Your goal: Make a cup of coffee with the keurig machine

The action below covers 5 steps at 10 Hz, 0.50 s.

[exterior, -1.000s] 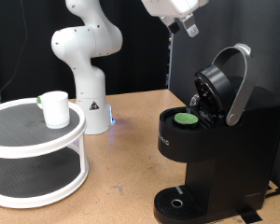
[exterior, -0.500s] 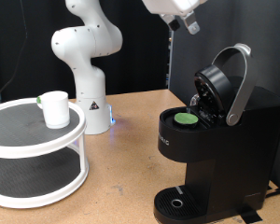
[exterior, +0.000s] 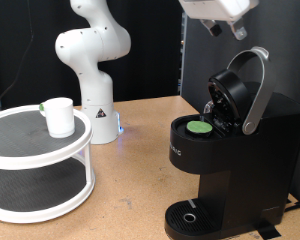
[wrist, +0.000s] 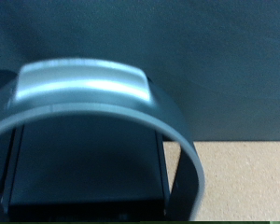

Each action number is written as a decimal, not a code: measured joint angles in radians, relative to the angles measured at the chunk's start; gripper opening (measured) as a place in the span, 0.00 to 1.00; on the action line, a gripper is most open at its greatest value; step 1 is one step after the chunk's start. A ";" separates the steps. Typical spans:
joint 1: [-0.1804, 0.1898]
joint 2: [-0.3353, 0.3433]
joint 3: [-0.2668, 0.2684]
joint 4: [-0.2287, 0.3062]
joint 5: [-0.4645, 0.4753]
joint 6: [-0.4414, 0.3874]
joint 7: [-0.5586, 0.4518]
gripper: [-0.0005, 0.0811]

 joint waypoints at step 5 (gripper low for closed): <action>0.017 0.000 0.078 -0.003 0.002 0.065 0.085 0.99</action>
